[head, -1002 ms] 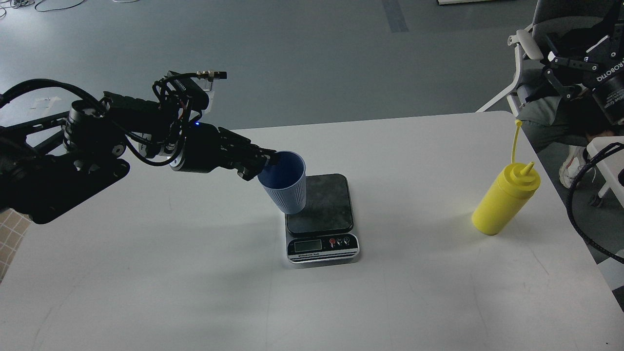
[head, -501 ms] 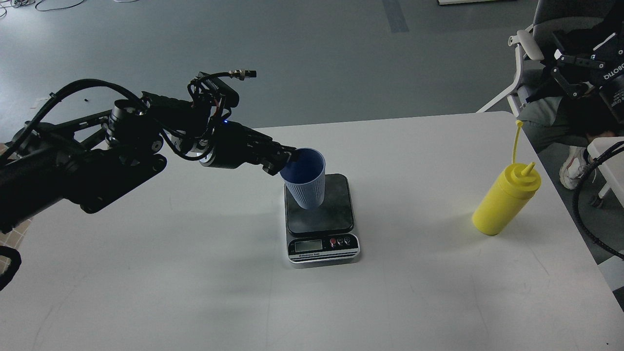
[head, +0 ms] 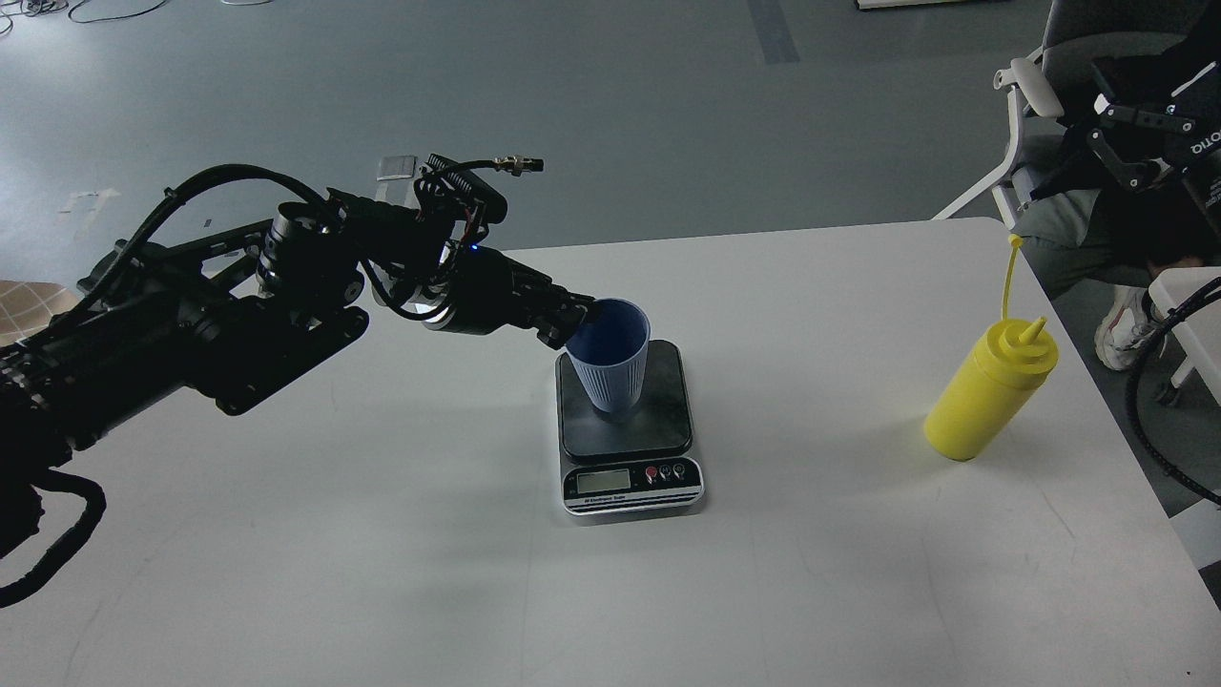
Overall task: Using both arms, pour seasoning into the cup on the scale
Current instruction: 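Lower the blue cup onto the scale and open the left hand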
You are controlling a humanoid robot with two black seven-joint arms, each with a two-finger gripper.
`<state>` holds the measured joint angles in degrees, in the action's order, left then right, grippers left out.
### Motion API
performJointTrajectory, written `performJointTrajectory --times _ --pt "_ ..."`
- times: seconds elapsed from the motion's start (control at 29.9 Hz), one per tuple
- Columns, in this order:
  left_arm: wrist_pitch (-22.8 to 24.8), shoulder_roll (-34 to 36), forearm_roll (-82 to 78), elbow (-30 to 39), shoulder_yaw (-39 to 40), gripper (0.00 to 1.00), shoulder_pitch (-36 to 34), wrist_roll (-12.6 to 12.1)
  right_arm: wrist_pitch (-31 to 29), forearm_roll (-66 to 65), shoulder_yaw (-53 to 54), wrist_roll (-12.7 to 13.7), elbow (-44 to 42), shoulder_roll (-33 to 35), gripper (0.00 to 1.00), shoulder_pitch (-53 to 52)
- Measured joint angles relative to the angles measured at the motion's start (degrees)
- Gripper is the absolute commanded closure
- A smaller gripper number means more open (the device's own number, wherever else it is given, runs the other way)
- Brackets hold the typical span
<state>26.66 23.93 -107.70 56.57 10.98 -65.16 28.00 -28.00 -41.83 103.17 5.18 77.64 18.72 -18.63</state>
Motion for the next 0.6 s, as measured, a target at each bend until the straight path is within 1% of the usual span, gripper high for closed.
performJointTrajectory --times 0.2,0.6 --pt "-0.05 -0.66 -0.14 -2.09 -0.08 1.00 0.35 0.00 0.00 0.01 0.01 0.00 0.06 -0.07 0.01 0.00" --pt "-0.12 -2.31 -0.20 -3.22 -0.09 1.00 0.43 0.00 0.00 -0.17 -0.07 0.00 0.09 -0.08 0.01 -0.09"
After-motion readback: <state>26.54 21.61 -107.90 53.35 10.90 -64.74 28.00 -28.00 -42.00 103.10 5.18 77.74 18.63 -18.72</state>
